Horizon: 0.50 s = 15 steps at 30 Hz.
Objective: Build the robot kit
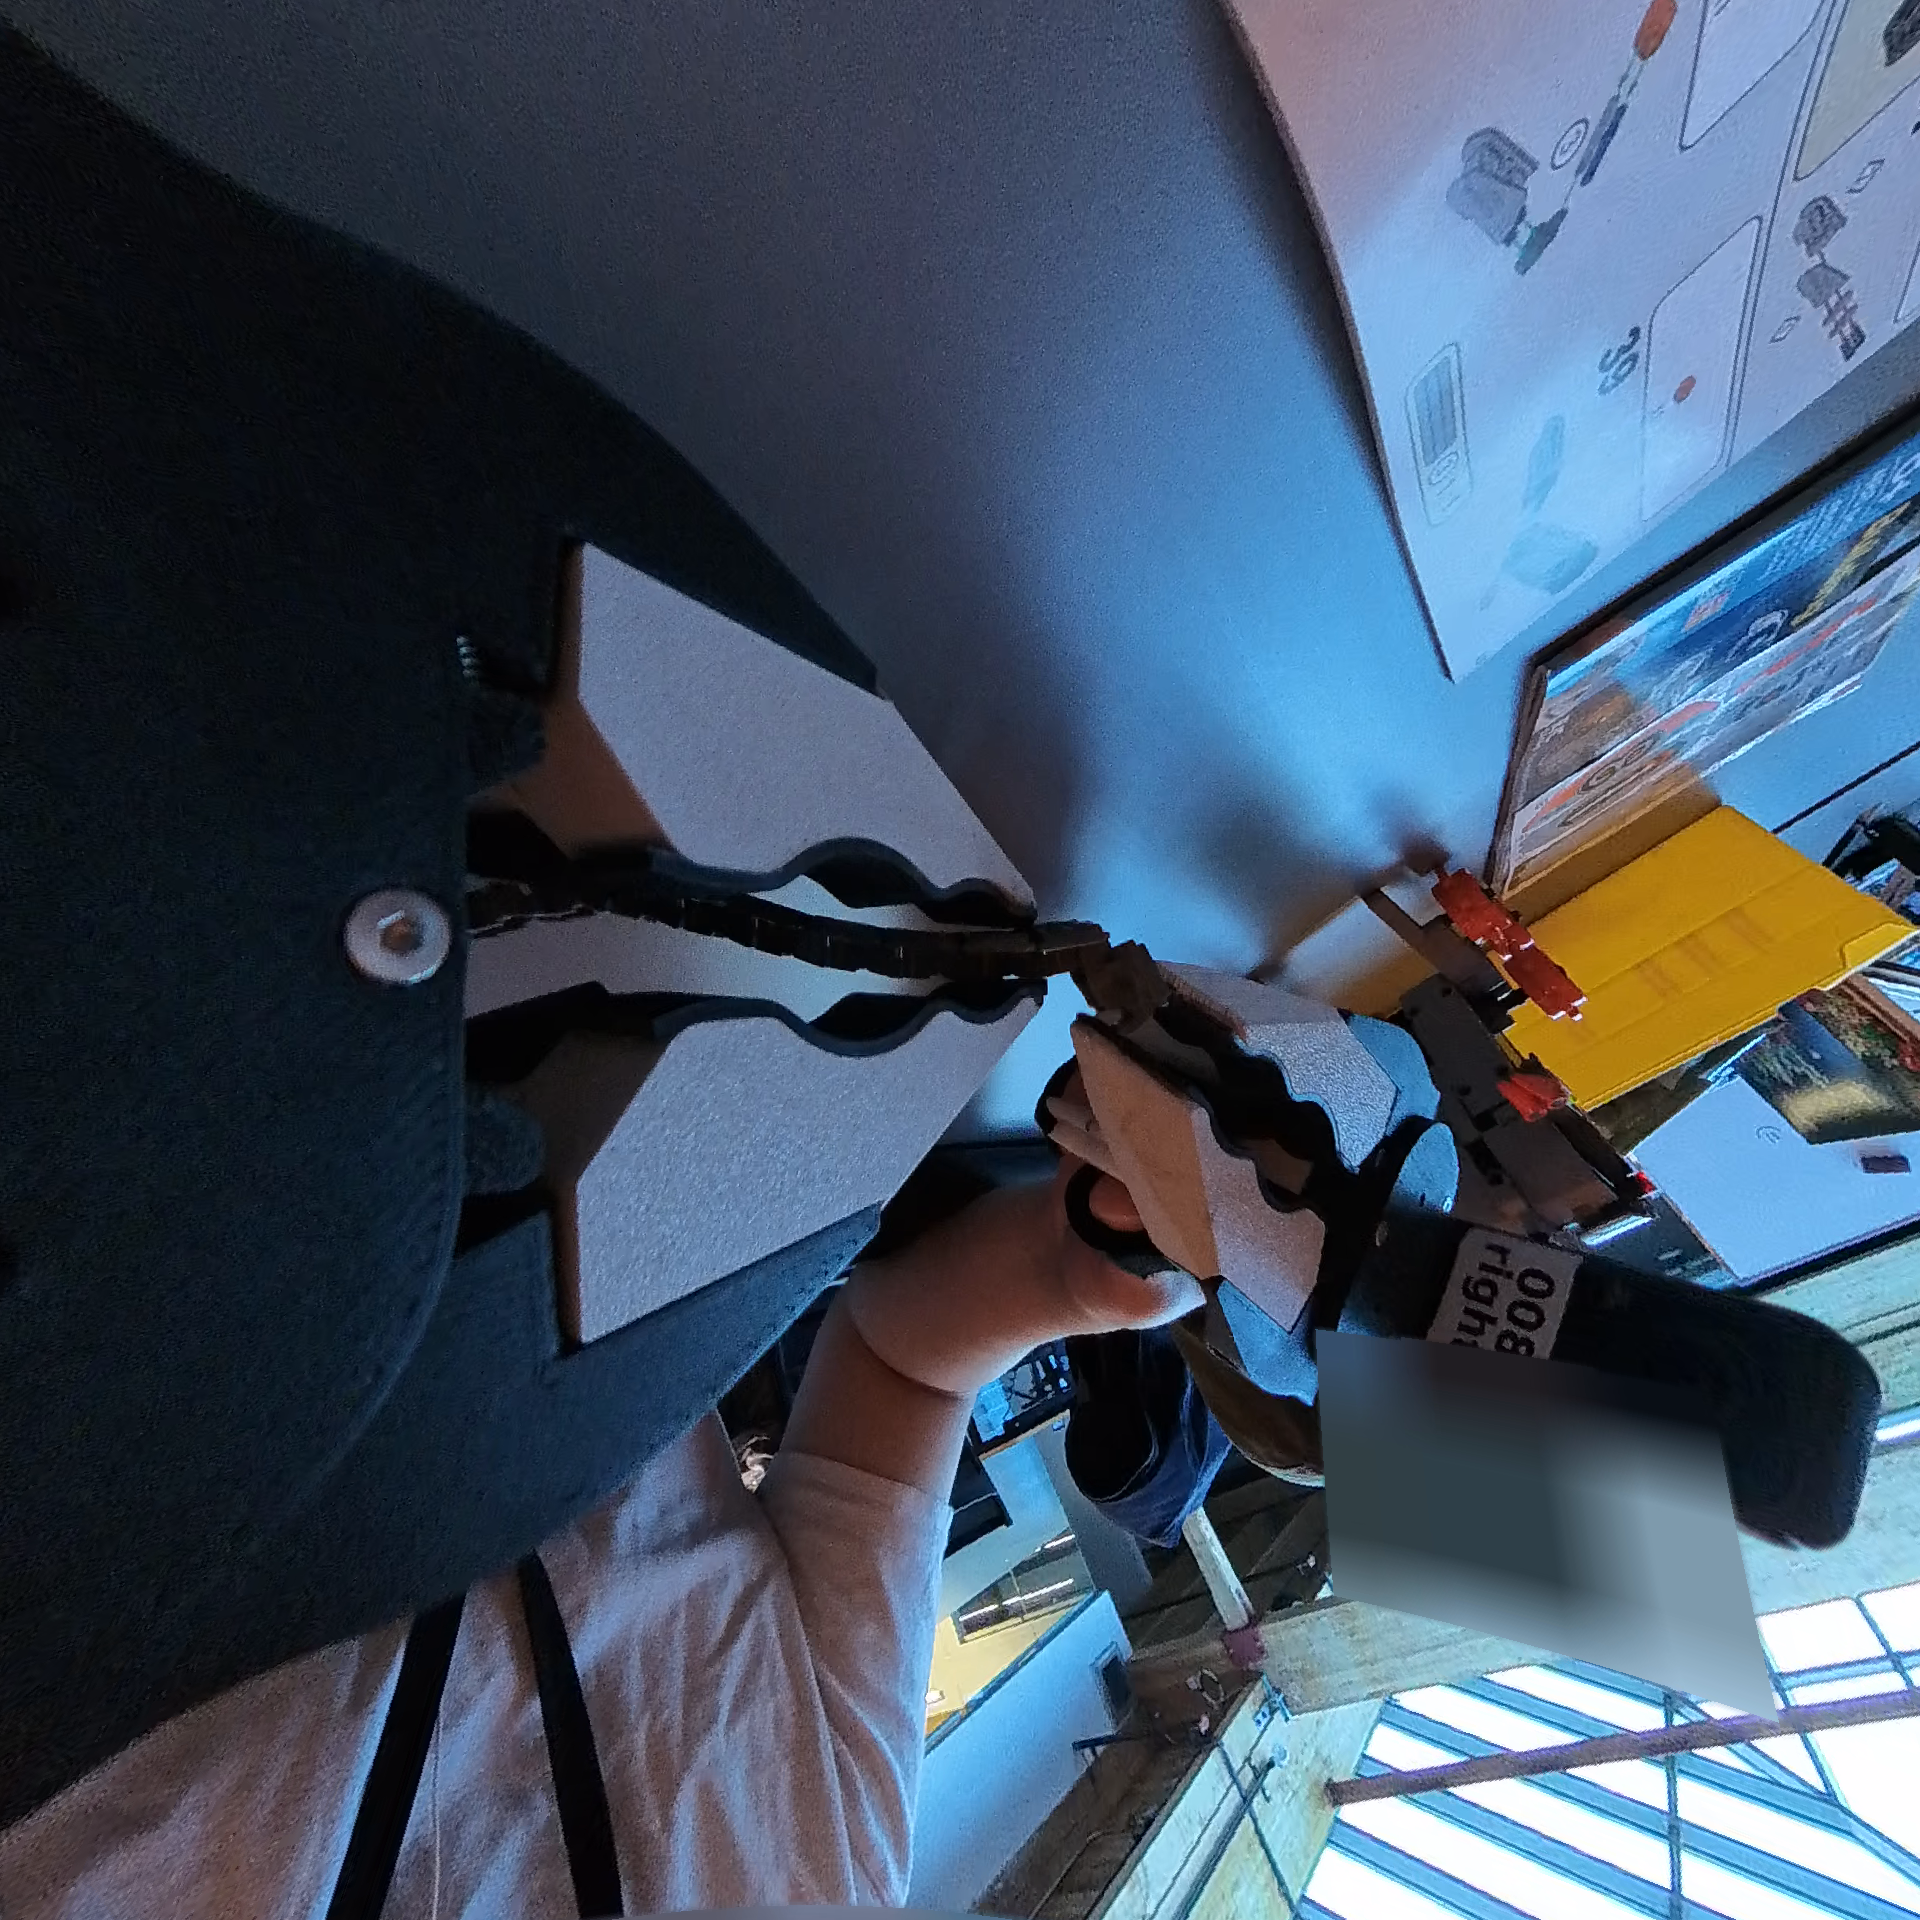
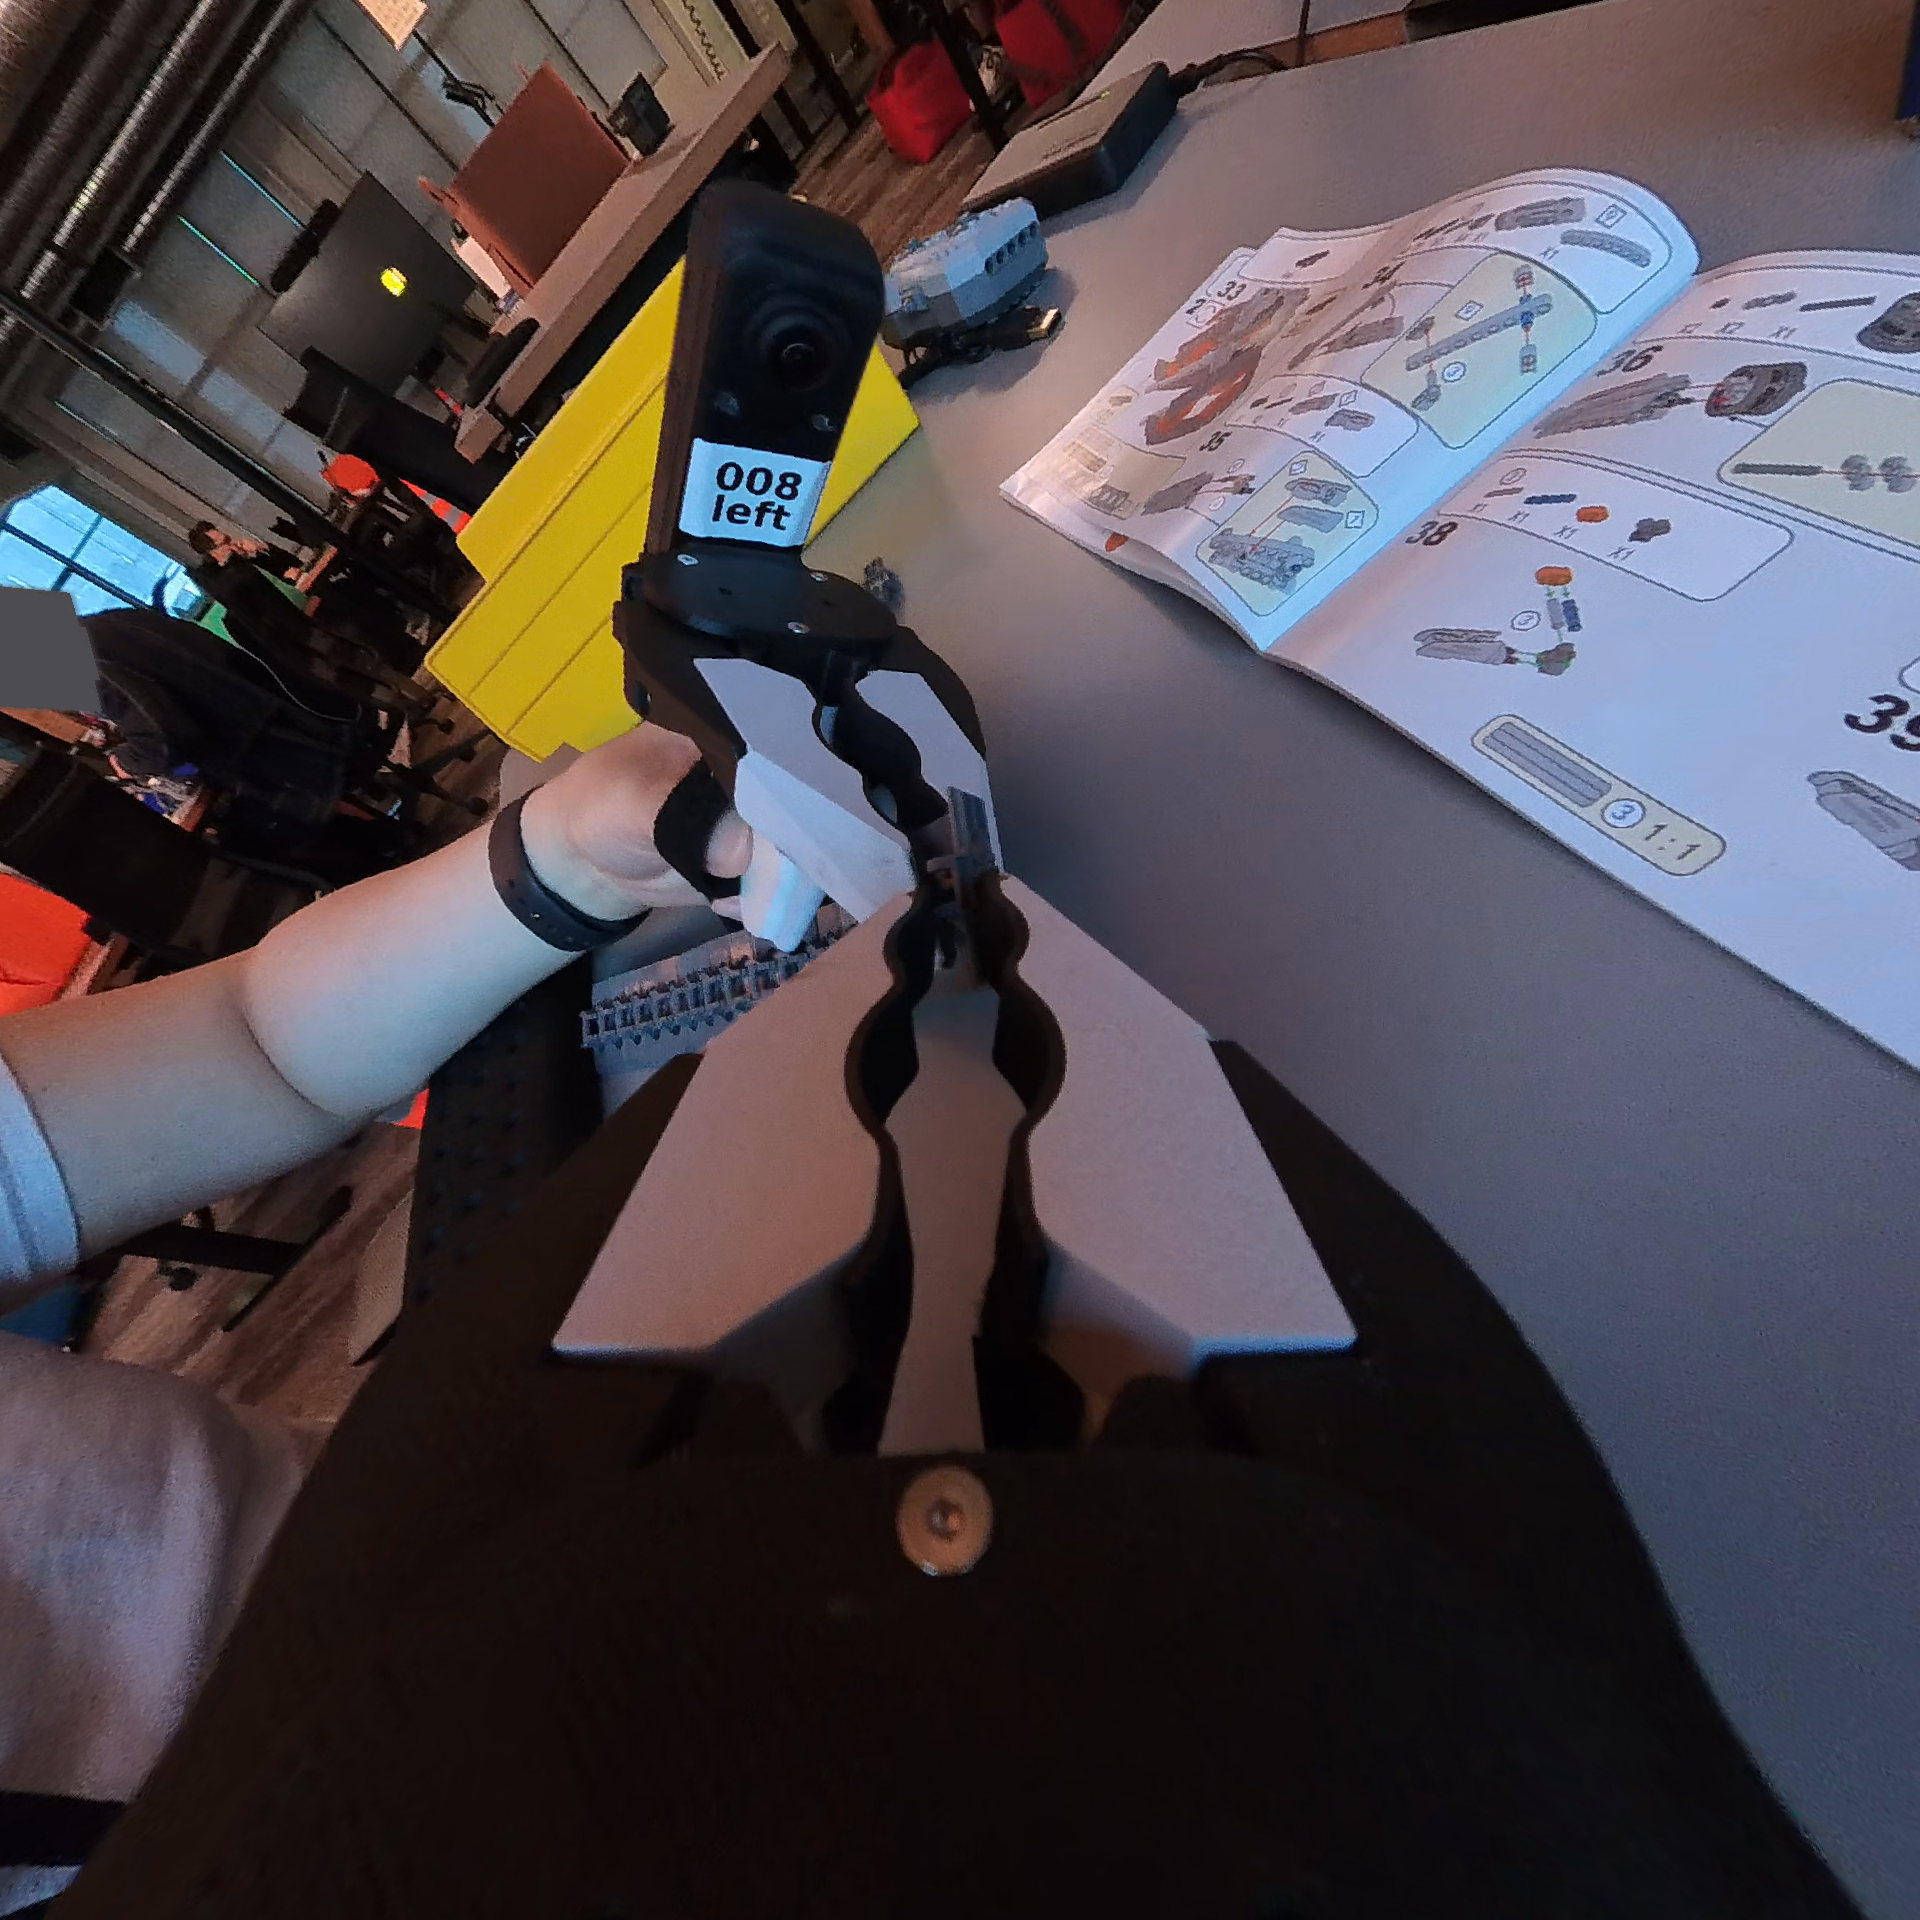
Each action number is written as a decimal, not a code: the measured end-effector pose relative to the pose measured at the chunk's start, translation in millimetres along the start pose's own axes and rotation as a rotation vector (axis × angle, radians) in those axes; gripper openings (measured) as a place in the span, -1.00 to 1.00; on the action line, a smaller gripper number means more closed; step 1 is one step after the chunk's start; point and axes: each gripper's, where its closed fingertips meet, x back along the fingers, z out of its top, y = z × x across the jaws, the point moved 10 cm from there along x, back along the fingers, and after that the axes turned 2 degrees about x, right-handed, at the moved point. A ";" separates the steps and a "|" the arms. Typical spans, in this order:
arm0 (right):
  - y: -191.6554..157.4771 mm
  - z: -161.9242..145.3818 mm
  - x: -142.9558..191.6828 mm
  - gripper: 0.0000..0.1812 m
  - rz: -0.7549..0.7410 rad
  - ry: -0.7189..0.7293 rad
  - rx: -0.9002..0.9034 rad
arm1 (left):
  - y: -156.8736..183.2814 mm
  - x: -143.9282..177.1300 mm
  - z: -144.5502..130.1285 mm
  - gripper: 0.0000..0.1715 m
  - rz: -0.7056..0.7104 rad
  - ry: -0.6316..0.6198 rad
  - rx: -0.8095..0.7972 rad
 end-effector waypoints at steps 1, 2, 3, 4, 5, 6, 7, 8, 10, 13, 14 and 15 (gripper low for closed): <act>0.0 -0.1 0.1 -0.93 0.008 0.001 -0.008 | 0.7 0.0 -0.3 -0.92 -0.001 -0.004 -0.009; 0.2 -0.4 0.2 -0.93 0.016 0.001 -0.012 | 1.7 -0.3 -0.6 -0.92 0.005 -0.008 -0.023; 0.1 -0.6 0.5 -0.93 0.019 0.000 -0.006 | 2.9 -0.5 -0.9 -0.93 0.010 -0.010 -0.040; -0.8 -0.8 1.1 -0.92 0.020 -0.004 0.012 | 3.7 -0.7 -1.4 -0.93 0.009 -0.014 -0.050; -1.7 -1.0 1.7 -0.92 0.020 -0.006 0.023 | 4.2 -0.6 -1.5 -0.93 0.000 -0.014 -0.049; -2.6 -0.8 2.0 -0.92 0.023 0.002 0.024 | 4.6 0.0 -1.4 -0.93 -0.012 -0.009 -0.047; -2.8 -1.1 1.9 -0.93 0.029 0.010 0.019 | 4.6 0.5 -1.5 -0.93 -0.018 -0.008 -0.041; -2.3 -1.8 1.5 -0.93 0.030 0.009 0.013 | 4.2 0.4 -1.8 -0.93 -0.015 -0.010 -0.034; -1.8 -2.8 1.2 -0.93 0.025 0.001 0.020 | 4.6 -0.1 -2.5 -0.93 -0.001 -0.016 -0.040; -4.7 -3.7 1.5 -0.93 0.003 -0.020 0.062 | 5.0 -0.5 -3.5 -0.94 -0.003 -0.026 -0.037; -6.0 -4.0 1.3 -0.93 -0.009 -0.021 0.080 | 5.0 -0.2 -3.6 -0.94 -0.006 -0.026 -0.031; -7.2 -4.0 0.8 -0.93 -0.020 -0.019 0.092 | 4.7 0.3 -3.5 -0.94 -0.008 -0.023 -0.026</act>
